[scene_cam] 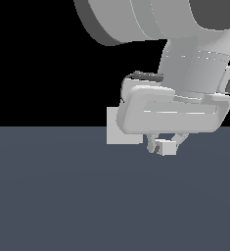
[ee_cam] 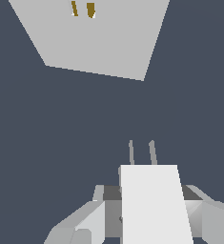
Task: Plug the charger into the wall socket.
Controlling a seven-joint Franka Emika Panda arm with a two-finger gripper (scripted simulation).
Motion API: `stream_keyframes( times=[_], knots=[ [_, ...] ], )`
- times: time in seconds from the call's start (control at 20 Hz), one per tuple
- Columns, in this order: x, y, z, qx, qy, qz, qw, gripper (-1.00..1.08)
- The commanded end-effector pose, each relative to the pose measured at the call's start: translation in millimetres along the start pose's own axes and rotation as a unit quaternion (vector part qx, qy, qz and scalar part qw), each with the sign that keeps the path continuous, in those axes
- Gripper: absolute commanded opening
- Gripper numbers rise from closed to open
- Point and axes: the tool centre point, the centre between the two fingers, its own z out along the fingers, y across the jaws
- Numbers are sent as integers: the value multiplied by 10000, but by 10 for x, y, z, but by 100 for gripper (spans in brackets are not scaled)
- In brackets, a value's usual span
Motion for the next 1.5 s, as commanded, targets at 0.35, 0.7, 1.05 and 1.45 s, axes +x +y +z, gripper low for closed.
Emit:
stream_keyframes(
  times=[0.35, 0.7, 1.05, 1.45],
  knots=[
    [292, -305, -133, -235, 18, 516, 9984, -100],
    [440, -436, -184, -346, 13, 753, 9966, -100],
    [519, -503, -205, -409, 0, 881, 9953, -100],
    [545, -526, -208, -432, -12, 927, 9948, -100]
  ],
)
